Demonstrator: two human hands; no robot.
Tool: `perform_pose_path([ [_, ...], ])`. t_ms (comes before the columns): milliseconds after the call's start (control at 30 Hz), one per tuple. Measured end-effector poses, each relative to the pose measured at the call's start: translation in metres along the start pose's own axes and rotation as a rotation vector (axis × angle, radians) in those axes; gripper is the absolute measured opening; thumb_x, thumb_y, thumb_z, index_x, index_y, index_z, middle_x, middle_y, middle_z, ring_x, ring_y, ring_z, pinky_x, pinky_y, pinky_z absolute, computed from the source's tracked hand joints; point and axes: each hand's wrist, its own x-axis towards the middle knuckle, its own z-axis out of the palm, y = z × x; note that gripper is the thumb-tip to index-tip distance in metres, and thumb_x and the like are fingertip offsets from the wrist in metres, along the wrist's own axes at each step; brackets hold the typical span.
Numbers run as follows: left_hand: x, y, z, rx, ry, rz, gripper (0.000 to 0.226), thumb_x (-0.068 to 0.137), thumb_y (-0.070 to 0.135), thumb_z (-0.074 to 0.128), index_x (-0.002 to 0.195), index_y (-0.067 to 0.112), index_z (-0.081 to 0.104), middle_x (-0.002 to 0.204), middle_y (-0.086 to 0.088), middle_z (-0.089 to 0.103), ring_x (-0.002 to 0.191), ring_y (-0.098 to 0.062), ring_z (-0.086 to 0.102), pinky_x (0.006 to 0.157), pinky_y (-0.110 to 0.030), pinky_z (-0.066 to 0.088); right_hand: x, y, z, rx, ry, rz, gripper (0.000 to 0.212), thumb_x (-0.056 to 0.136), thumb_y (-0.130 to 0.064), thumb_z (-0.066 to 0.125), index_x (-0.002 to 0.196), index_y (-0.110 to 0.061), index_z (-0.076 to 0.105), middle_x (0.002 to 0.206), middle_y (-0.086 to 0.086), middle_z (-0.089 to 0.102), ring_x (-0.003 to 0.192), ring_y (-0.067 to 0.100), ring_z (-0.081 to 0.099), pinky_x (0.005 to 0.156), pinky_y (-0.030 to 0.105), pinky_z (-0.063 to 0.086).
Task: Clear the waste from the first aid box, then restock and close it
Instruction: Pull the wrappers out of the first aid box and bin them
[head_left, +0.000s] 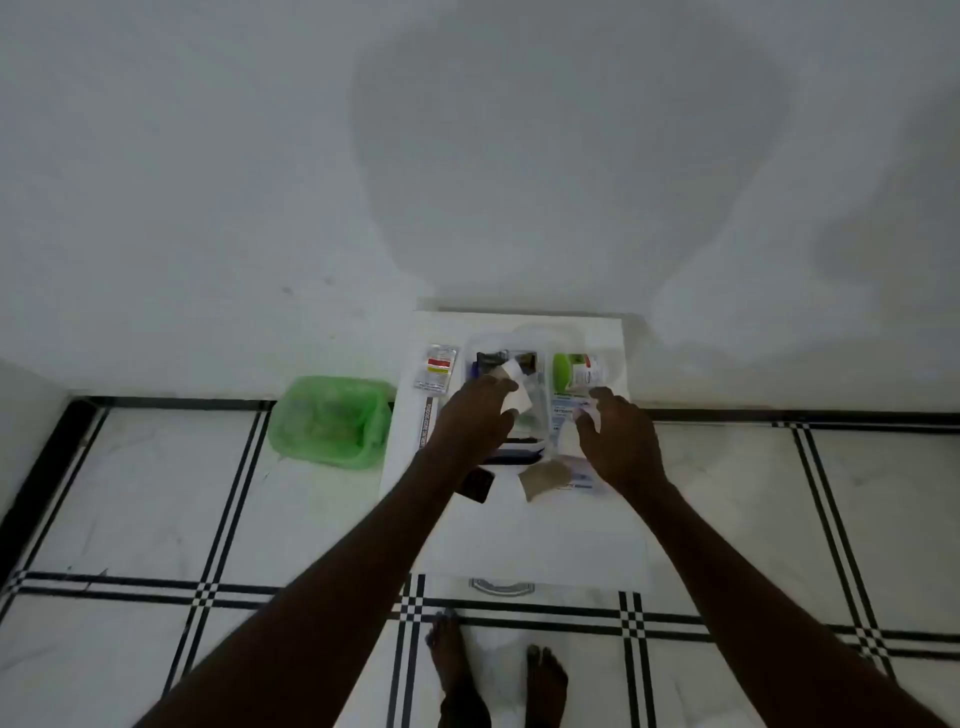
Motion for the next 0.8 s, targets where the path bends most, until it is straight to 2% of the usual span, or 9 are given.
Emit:
perform_pose_path([
  [167,0.053,-0.016,0.019,0.044,-0.17,0.019,0.057,0.089,0.013,0.067,0.143,0.011,0.048,0.145,-0.013,0.051,0.135,-0.029,0.045,0.109,-0.041,0.043,0.01,0.002,0.03,0.042,-0.025,0.044,0.035,0.092,-0.028,0.057,0.122,-0.008,0.057,0.111,0.013,0.071,0.097,0.027,0.069,0.083,0.036,0.056],
  [267,0.077,-0.019,0.031,0.065,-0.189,0.07,0.057,0.087,0.015,0.07,0.14,0.01,0.051,0.144,-0.014,0.051,0.136,-0.031,0.043,0.11,-0.041,0.041,0.019,-0.002,0.042,0.068,0.01,0.074,0.037,0.091,-0.026,0.06,0.122,-0.006,0.059,0.113,0.014,0.071,0.101,0.029,0.069,0.086,0.037,0.055],
  [400,0.102,-0.027,0.047,0.092,-0.202,0.107,0.051,0.086,0.019,0.07,0.134,0.012,0.055,0.147,-0.012,0.047,0.14,-0.032,0.037,0.116,-0.046,0.034,0.028,-0.008,0.057,0.083,0.029,0.118,0.037,0.091,-0.023,0.06,0.124,-0.006,0.058,0.117,0.015,0.069,0.106,0.031,0.066,0.094,0.043,0.054],
  [500,0.112,-0.035,0.046,0.095,-0.195,0.13,0.045,0.085,0.022,0.07,0.128,0.014,0.059,0.137,-0.013,0.05,0.13,-0.03,0.042,0.107,-0.042,0.039,0.032,-0.007,0.061,0.068,0.058,0.108,0.034,0.091,-0.02,0.059,0.121,-0.004,0.058,0.114,0.017,0.07,0.104,0.032,0.067,0.09,0.042,0.056],
  [633,0.116,-0.037,0.032,0.061,-0.089,0.172,0.019,0.082,0.023,0.073,0.1,0.016,0.072,0.113,-0.009,0.06,0.111,-0.027,0.05,0.086,-0.038,0.043,0.036,-0.006,0.058,0.056,0.093,0.132,0.027,0.092,-0.014,0.056,0.116,-0.003,0.06,0.113,0.018,0.07,0.101,0.032,0.069,0.085,0.039,0.056],
  [733,0.117,-0.038,0.01,-0.052,-0.097,0.171,0.013,0.078,0.017,0.077,0.089,0.014,0.072,0.103,-0.006,0.071,0.101,-0.025,0.062,0.085,-0.035,0.047,0.04,-0.002,0.051,0.029,0.076,0.17,0.025,0.092,-0.01,0.056,0.115,-0.003,0.061,0.109,0.018,0.071,0.097,0.033,0.069,0.081,0.036,0.055],
  [800,0.116,-0.038,-0.008,-0.095,-0.134,0.196,0.013,0.078,0.011,0.077,0.087,0.014,0.07,0.096,-0.005,0.075,0.091,-0.022,0.069,0.084,-0.04,0.055,0.045,0.005,0.048,-0.024,0.055,0.205,0.025,0.089,-0.009,0.057,0.113,-0.003,0.062,0.103,0.019,0.071,0.091,0.035,0.068,0.077,0.038,0.055],
])
